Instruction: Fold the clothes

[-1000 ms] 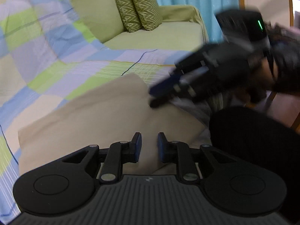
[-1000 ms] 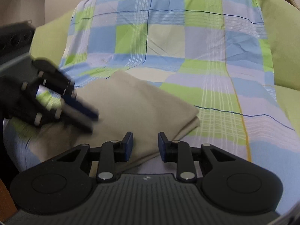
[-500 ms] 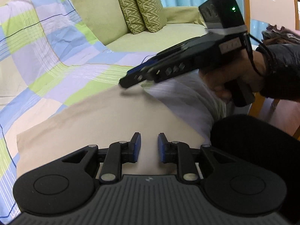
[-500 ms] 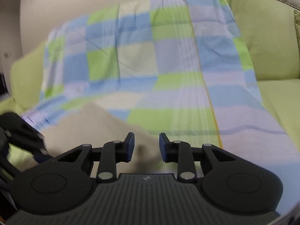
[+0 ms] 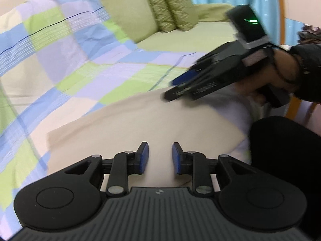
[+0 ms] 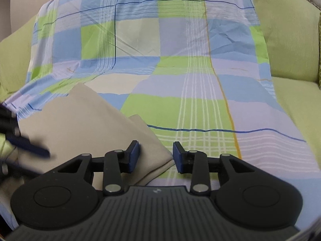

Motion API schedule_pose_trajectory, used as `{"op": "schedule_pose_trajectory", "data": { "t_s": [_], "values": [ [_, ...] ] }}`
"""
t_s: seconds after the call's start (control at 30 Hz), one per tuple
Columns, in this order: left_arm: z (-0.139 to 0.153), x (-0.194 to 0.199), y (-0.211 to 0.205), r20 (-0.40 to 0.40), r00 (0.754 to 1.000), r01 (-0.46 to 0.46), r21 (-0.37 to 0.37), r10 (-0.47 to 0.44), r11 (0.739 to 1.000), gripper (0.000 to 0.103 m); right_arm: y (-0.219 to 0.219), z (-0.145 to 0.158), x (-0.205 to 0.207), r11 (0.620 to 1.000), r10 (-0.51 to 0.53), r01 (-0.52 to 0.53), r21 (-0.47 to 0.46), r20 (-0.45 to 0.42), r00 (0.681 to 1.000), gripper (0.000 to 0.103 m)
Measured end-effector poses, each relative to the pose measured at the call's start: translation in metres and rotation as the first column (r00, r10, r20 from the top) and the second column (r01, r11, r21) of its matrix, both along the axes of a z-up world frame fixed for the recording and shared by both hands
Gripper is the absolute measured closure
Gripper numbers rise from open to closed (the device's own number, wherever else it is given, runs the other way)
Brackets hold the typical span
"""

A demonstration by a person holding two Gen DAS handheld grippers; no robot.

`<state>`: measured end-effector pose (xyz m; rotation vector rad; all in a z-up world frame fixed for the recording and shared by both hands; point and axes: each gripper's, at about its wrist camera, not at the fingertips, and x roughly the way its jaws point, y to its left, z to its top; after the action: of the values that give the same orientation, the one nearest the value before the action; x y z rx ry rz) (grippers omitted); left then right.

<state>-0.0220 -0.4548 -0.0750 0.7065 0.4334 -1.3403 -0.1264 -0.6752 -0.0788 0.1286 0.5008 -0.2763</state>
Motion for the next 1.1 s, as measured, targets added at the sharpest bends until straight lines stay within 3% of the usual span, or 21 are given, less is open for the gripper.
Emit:
{"op": "schedule_pose_trajectory", "data": {
  "t_s": [0.47, 0.87, 0.97, 1.1],
  "values": [
    [-0.009, 0.029, 0.034, -0.005, 0.993, -0.121, 0.03, 0.122, 0.992, 0.07, 0.001, 0.002, -0.001, 1.0, 0.004, -0.004, -0.024, -0.021, 1.0, 0.067],
    [-0.006, 0.039, 0.053, 0.002, 0.989, -0.148, 0.023, 0.148, 0.989, 0.063, 0.005, 0.005, 0.002, 0.998, 0.001, -0.004, -0.057, -0.059, 0.998, 0.064],
    [0.008, 0.045, 0.059, 0.018, 0.985, -0.17, -0.011, 0.171, 0.985, 0.063, 0.007, 0.012, -0.003, 0.998, -0.021, 0.017, -0.063, -0.067, 0.998, 0.064],
    [0.023, 0.066, 0.044, 0.01, 0.983, -0.184, -0.075, 0.185, 0.98, 0.063, 0.024, 0.029, -0.015, 0.998, -0.013, 0.013, -0.055, -0.001, 1.0, 0.065]
  ]
}}
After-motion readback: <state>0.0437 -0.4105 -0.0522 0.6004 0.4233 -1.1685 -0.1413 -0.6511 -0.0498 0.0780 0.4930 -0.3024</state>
